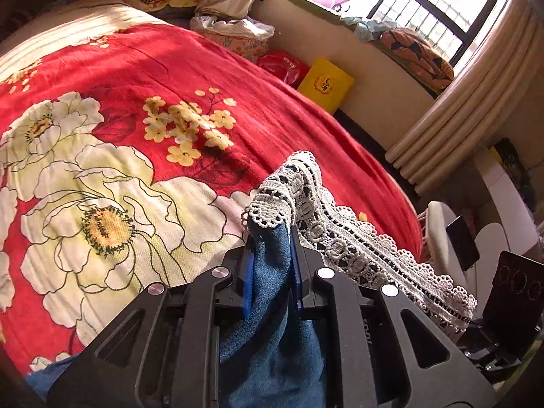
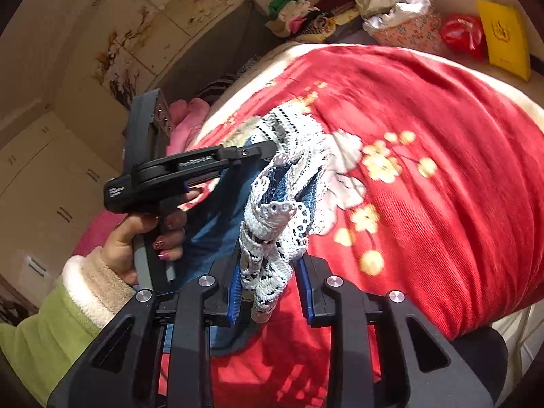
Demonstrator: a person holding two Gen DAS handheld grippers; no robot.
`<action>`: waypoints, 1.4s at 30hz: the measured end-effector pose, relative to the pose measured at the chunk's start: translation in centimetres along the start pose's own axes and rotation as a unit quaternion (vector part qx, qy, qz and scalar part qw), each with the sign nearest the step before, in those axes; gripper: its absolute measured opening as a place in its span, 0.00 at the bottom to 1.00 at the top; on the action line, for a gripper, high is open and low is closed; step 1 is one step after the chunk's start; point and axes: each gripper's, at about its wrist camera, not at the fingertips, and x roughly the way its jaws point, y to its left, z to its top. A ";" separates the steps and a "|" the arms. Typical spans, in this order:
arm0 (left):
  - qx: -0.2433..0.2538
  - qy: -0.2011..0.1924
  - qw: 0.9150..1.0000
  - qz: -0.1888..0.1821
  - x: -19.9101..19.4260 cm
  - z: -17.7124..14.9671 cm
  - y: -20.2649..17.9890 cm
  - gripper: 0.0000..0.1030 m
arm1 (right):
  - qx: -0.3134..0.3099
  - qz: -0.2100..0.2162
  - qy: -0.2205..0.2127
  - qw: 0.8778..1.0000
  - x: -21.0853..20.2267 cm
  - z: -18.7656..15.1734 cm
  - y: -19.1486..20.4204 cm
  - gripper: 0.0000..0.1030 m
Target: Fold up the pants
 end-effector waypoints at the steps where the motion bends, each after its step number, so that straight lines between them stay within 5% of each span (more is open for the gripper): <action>1: -0.005 -0.014 1.000 -0.010 -1.2 0.0 0.3 0.10 | -0.019 0.007 -0.004 1.000 0.0 0.2 1.4 0.25; 7: -0.040 -0.092 0.994 -0.034 -8.5 -2.7 3.6 0.10 | -0.132 0.048 0.015 0.990 2.3 -0.9 9.0 0.25; 14: -0.130 -0.091 0.987 0.002 -11.1 -9.0 9.1 0.15 | -0.200 0.048 0.109 0.973 8.7 -6.1 13.2 0.25; 16: -0.159 -0.100 0.982 -0.003 -12.2 -10.4 10.4 0.25 | -0.222 0.042 0.122 0.967 9.7 -7.4 14.1 0.25; 18: -0.190 -0.112 0.975 -0.020 -13.7 -11.8 11.4 0.53 | -0.251 0.034 0.126 0.959 10.2 -8.6 15.3 0.25; 21: -0.235 -0.127 0.962 -0.056 -15.5 -13.2 12.2 0.69 | -0.300 0.026 0.130 0.945 10.4 -10.3 17.1 0.28; 25: -0.272 -0.159 0.944 -0.095 -18.1 -14.6 12.8 0.76 | -0.335 0.029 0.149 0.930 10.9 -12.2 18.0 0.39; 29: -0.272 -0.148 0.946 -0.091 -18.2 -14.6 12.4 0.83 | -0.336 0.057 0.165 0.926 10.9 -13.2 18.6 0.52; 33: -0.261 -0.126 0.955 -0.061 -16.7 -14.5 12.3 0.83 | -0.288 0.095 0.140 0.942 8.6 -10.0 17.5 0.53; 36: -0.247 -0.116 0.961 -0.047 -16.0 -14.4 12.1 0.81 | -0.221 0.065 0.106 0.967 8.2 -5.3 14.6 0.63; 40: -0.241 -0.108 0.964 -0.033 -15.4 -14.0 12.2 0.63 | -0.145 -0.001 0.098 0.985 11.6 0.9 10.0 0.64; 42: -0.242 -0.103 0.964 -0.027 -15.1 -13.9 12.5 0.50 | -0.111 0.006 0.122 0.986 14.2 2.7 8.3 0.64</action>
